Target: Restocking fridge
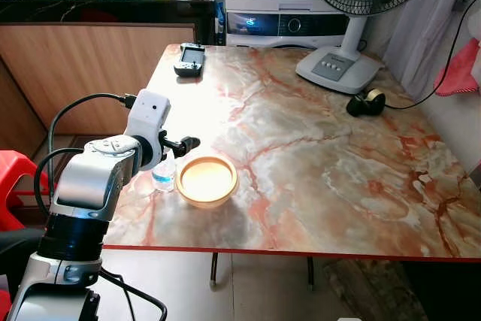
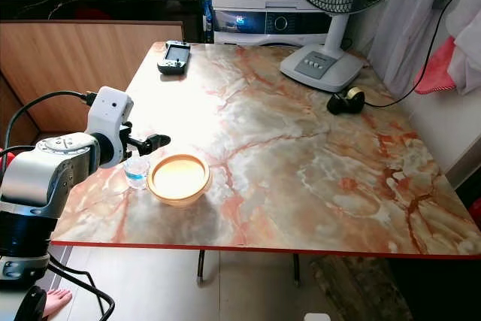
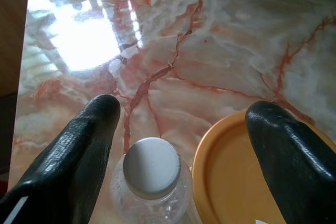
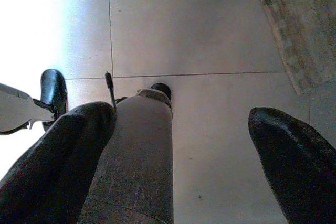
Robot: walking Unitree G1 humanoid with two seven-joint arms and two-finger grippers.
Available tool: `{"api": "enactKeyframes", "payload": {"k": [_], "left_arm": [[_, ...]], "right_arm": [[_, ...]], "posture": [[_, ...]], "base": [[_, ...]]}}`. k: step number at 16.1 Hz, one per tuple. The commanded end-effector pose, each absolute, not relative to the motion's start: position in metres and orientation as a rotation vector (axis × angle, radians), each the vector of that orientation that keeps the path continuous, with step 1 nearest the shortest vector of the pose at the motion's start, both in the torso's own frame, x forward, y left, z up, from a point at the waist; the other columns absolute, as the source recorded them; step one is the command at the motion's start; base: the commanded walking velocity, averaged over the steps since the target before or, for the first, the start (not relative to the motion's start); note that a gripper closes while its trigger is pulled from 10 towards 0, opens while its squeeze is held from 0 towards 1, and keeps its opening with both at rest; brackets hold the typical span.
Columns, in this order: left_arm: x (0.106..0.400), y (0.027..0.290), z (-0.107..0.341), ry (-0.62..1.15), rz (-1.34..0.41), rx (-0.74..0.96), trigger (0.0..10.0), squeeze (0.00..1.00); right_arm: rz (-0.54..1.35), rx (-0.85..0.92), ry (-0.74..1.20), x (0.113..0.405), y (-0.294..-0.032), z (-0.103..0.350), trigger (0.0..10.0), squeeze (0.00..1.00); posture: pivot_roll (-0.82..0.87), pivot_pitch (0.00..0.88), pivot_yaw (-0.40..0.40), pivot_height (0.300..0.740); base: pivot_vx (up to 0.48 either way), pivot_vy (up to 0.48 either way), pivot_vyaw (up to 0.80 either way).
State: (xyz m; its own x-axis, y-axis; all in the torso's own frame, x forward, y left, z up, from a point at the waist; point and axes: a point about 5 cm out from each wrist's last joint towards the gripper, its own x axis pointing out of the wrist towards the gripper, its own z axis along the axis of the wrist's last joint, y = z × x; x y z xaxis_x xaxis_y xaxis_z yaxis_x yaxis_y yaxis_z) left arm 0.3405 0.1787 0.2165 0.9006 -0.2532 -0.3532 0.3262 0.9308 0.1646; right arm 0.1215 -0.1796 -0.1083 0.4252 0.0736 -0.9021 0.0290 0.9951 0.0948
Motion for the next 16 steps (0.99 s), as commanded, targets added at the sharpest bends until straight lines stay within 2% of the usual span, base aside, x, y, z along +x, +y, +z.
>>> {"api": "enactKeyframes", "payload": {"k": [1,16], "left_arm": [[0.34,0.179,0.221,0.321,-0.293,0.216,10.0,0.0],[0.344,0.193,0.202,0.393,-0.218,0.186,10.0,0.0]], "right_arm": [[0.03,0.098,1.134,0.121,-0.18,-0.109,10.0,0.0],[0.024,0.106,1.134,0.122,-0.181,-0.108,10.0,0.0]], "posture": [[0.12,0.0,-0.054,0.74],[0.11,0.0,-0.061,0.74]], "base": [[0.0,0.0,0.0],[0.0,0.0,0.0]]}}
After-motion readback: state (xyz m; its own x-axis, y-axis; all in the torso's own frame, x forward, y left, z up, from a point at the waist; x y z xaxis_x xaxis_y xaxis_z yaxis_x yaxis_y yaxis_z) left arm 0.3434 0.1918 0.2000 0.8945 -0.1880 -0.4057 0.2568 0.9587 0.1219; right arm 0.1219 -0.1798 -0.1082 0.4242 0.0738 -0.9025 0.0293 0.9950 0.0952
